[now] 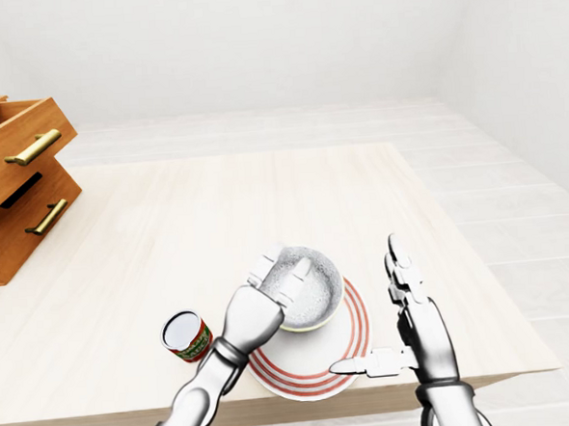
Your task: Put the bowl on the plate.
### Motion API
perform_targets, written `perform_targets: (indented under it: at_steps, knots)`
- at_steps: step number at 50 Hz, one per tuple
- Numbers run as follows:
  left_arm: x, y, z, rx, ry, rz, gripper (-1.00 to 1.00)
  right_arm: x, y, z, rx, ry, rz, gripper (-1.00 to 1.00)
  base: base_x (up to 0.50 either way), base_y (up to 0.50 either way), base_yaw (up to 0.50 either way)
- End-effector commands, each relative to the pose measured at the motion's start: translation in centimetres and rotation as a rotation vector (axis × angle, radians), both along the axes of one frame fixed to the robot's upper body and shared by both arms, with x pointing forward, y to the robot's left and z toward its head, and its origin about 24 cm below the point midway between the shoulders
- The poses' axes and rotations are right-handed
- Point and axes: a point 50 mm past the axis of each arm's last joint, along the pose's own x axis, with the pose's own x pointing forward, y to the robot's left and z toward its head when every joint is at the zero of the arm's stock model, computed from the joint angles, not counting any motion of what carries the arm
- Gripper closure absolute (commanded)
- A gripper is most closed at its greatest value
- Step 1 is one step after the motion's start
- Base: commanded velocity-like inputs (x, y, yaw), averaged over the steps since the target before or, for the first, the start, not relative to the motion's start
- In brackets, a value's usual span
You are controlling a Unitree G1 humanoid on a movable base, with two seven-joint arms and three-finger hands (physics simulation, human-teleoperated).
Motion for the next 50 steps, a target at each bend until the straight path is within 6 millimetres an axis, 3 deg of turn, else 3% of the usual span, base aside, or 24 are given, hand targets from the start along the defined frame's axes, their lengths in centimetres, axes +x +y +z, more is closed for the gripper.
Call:
perform_targets:
  at_steps: [1,9,11,21,22,50]
  knots:
    - [0.5,0.6,1.0,-0.032,-0.030,0.022,-0.81,0.0,-0.1,0.1,0.003,-0.003,-0.002,-1.00,0.00,0.00,0.00]
    - [0.8,1.0,1.5,-0.044,-0.047,0.039,-0.88,0.0,-0.1,0.2,0.005,-0.006,-0.005,-1.00,0.00,0.00,0.00]
    - [1.0,1.3,2.5,-0.090,-0.076,0.053,-0.92,0.1,-0.1,0.2,0.006,-0.007,-0.005,-1.00,0.00,0.00,0.00]
    - [1.0,2.3,4.1,-0.147,-0.123,0.080,-0.95,0.0,0.0,0.4,0.006,-0.015,-0.001,-1.00,0.00,0.00,0.00]
    - [0.7,2.8,5.2,-0.194,-0.158,0.090,-0.96,0.0,0.0,0.4,0.006,-0.013,-0.001,-1.00,0.00,0.00,0.00]
    - [1.0,5.5,8.5,-0.309,-0.094,0.195,-0.98,-0.1,0.3,1.4,-0.026,-0.052,0.003,-1.00,0.00,0.00,0.00]
